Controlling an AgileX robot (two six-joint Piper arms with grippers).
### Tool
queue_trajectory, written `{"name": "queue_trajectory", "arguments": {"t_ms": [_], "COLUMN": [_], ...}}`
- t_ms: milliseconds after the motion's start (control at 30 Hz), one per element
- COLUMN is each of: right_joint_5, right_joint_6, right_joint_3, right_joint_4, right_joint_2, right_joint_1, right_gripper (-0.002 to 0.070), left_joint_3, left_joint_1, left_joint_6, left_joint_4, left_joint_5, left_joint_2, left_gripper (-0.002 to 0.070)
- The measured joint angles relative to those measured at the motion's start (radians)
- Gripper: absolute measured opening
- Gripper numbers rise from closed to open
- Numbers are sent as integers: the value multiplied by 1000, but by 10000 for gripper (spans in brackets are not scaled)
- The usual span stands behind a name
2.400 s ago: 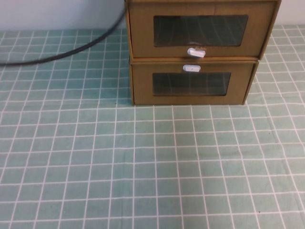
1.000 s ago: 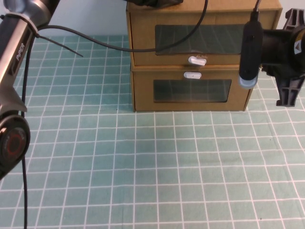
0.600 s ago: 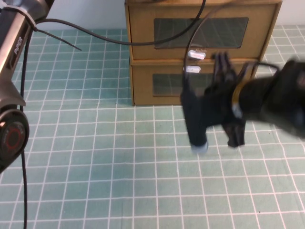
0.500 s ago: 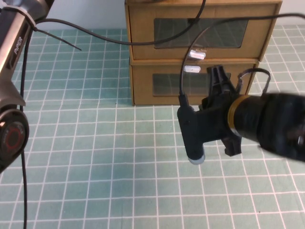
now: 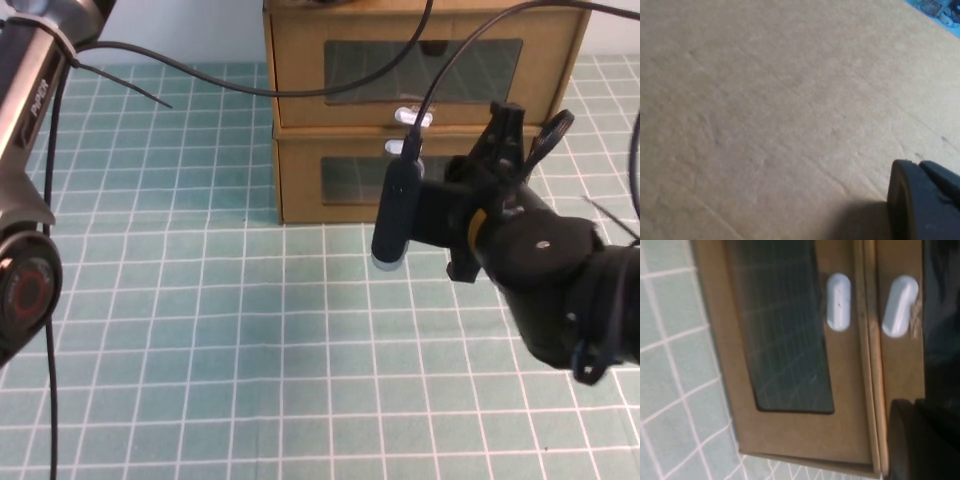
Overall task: Open the shoe box
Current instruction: 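Pull the top drawer of the cardboard box fully open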
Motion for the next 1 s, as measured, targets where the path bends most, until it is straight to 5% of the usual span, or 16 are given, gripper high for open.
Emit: {"name": "queue_trajectory", "arguments": {"t_ms": [267,667,1000], "right_joint_5": [54,57,63], "right_joint_6": [49,88,130], "right_joint_3": [-115,-217,-230], "right_joint_4": [-1,-2,-2], "right_joint_2": [119,205,233], "right_joint_1": [0,-21,-54], "right_gripper": [16,267,303], "left_joint_3": [0,0,0], "left_joint_1": [0,0,0], "left_joint_6": [-4,-4,-6], "left_joint_4": [-2,-2,-2], "left_joint_5": [0,0,0], "left_joint_2": [0,0,0], "left_gripper": [-5,-5,-5]}}
